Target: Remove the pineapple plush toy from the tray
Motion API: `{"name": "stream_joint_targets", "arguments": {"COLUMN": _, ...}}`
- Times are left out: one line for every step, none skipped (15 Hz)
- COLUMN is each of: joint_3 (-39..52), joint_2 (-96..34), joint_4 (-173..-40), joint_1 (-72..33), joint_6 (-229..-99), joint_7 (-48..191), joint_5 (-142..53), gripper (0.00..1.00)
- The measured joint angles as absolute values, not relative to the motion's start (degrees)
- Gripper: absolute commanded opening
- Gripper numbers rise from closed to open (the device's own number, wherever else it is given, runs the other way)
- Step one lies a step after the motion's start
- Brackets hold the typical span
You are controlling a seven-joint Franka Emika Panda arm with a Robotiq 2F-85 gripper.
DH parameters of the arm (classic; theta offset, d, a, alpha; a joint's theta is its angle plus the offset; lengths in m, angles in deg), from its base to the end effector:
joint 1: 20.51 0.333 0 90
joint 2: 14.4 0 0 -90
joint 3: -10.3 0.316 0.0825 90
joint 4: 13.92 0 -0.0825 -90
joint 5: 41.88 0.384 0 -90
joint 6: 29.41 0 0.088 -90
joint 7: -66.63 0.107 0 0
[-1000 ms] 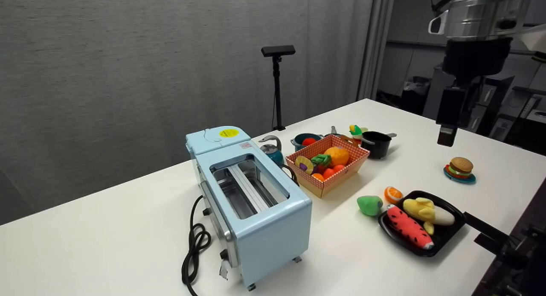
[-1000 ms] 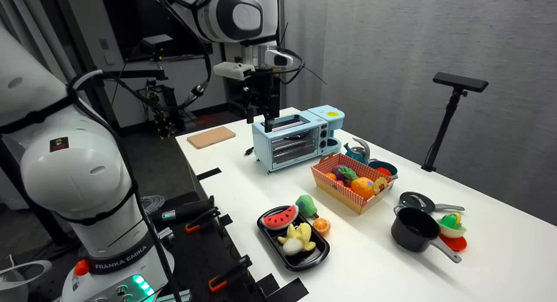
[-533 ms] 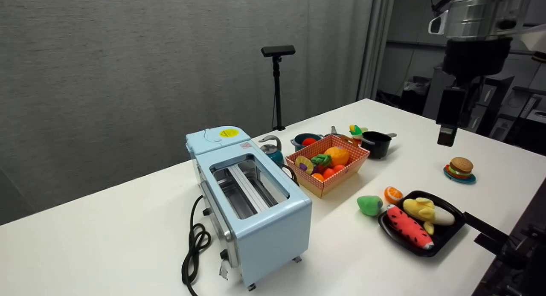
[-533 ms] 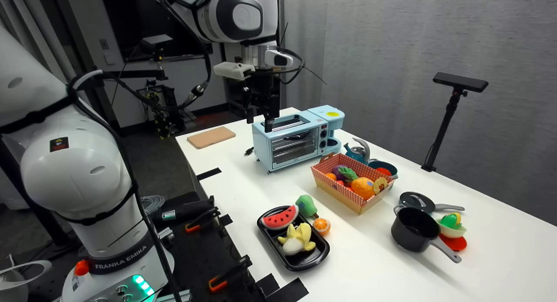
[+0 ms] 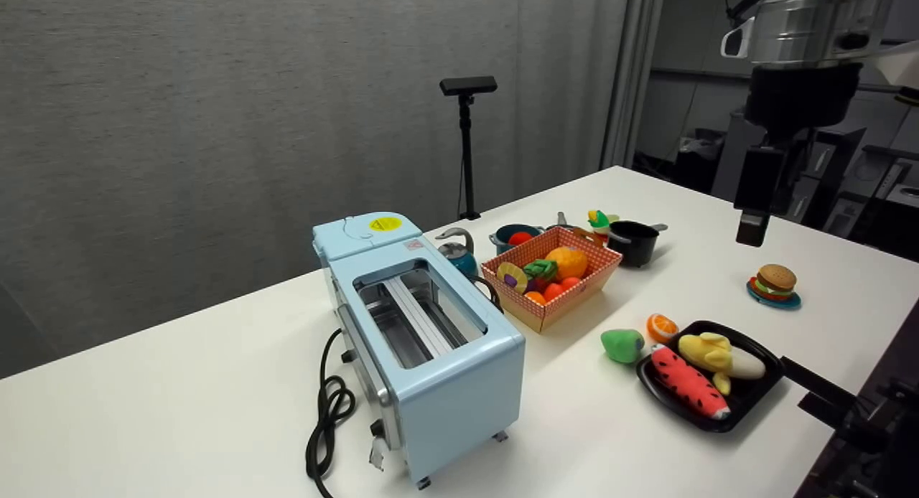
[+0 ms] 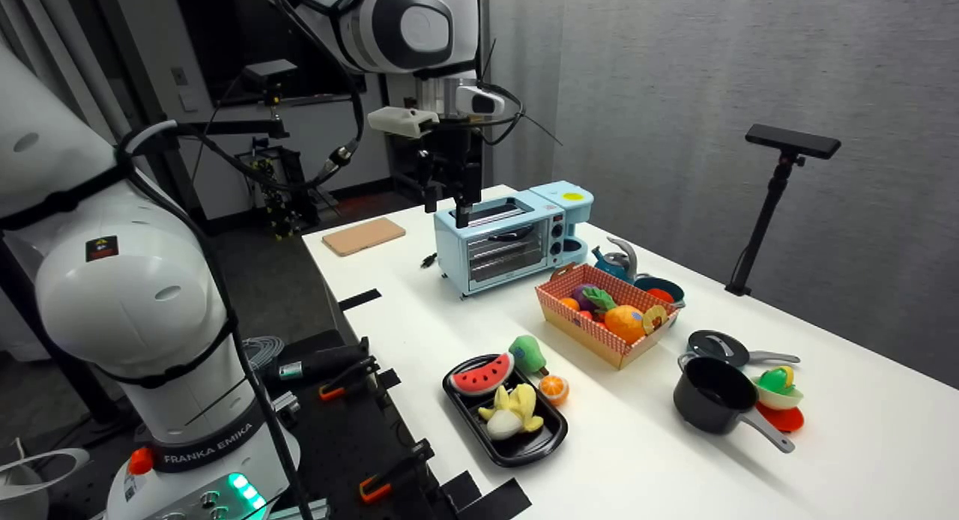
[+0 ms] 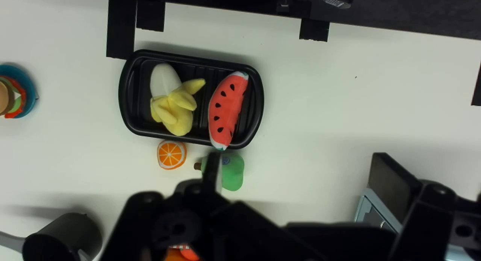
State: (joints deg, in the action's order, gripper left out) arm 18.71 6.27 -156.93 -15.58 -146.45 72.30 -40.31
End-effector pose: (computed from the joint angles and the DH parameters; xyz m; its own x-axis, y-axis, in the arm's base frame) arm 0.4008 0.0965 0.4058 0.9901 0.1060 -0.0920 0.1099 -0.9932 0.0378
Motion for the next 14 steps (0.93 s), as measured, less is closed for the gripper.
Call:
{"name": "stream_joint_targets", "arguments": {"joint_3": 18.7, "joint_2": 6.3, "joint_4": -156.9, "joint_1": -15.6, "joint_6": -146.4, "joint_7": 72.3, "joint_5": -40.3, "gripper": 1.00}}
{"name": "stream_joint_targets", "arguments": {"joint_3": 18.7, "joint_2": 6.3, "joint_4": -156.9, "joint_1": -15.6, "joint_6": -146.4, "joint_7": 72.3, "joint_5": -40.3, "gripper": 1.00}}
{"name": "stream_joint_targets", "arguments": {"joint_3": 18.7, "joint_2": 6.3, "joint_4": -156.9, "joint_1": -15.6, "joint_6": -146.4, "joint_7": 72.3, "joint_5": -40.3, "gripper": 1.00}}
{"name": "stream_joint_targets", "arguments": {"joint_3": 18.7, "joint_2": 6.3, "joint_4": -156.9, "joint_1": -15.6, "joint_6": -146.4, "joint_7": 72.3, "joint_5": -40.3, "gripper": 1.00}}
{"name": "stream_joint_targets", "arguments": {"joint_3": 18.7, "joint_2": 6.3, "joint_4": -156.9, "joint_1": -15.6, "joint_6": -146.4, "joint_7": 72.3, "joint_5": -40.3, "gripper": 1.00}}
{"name": "stream_joint_targets", "arguments": {"joint_3": 18.7, "joint_2": 6.3, "joint_4": -156.9, "joint_1": -15.6, "joint_6": -146.4, "joint_7": 72.3, "joint_5": -40.3, "gripper": 1.00}}
{"name": "stream_joint_targets", "arguments": {"joint_3": 18.7, "joint_2": 6.2, "joint_4": -156.9, "joint_1": -15.6, "joint_6": -146.4, "joint_7": 72.3, "joint_5": -40.3, "gripper": 1.00}}
{"name": "stream_joint_targets", "arguments": {"joint_3": 18.7, "joint_2": 6.1, "joint_4": -156.9, "joint_1": -15.6, "joint_6": -146.4, "joint_7": 72.3, "joint_5": -40.3, "gripper": 1.00}}
{"name": "stream_joint_targets", "arguments": {"joint_3": 18.6, "joint_2": 6.0, "joint_4": -156.7, "joint_1": -15.6, "joint_6": -146.4, "joint_7": 72.2, "joint_5": -40.4, "gripper": 1.00}}
{"name": "stream_joint_targets", "arguments": {"joint_3": 18.3, "joint_2": 5.9, "joint_4": -156.5, "joint_1": -15.6, "joint_6": -146.4, "joint_7": 72.2, "joint_5": -40.4, "gripper": 1.00}}
{"name": "stream_joint_targets", "arguments": {"joint_3": 18.1, "joint_2": 5.8, "joint_4": -156.2, "joint_1": -15.6, "joint_6": -146.5, "joint_7": 72.0, "joint_5": -40.6, "gripper": 1.00}}
{"name": "stream_joint_targets", "arguments": {"joint_3": 17.7, "joint_2": 5.6, "joint_4": -155.8, "joint_1": -15.6, "joint_6": -146.5, "joint_7": 71.9, "joint_5": -40.8, "gripper": 1.00}}
{"name": "stream_joint_targets", "arguments": {"joint_3": 17.4, "joint_2": 5.4, "joint_4": -155.3, "joint_1": -15.6, "joint_6": -146.5, "joint_7": 71.7, "joint_5": -41.1, "gripper": 1.00}}
{"name": "stream_joint_targets", "arguments": {"joint_3": 17.1, "joint_2": 4.9, "joint_4": -154.7, "joint_1": -15.7, "joint_6": -146.5, "joint_7": 71.6, "joint_5": -41.4, "gripper": 1.00}}
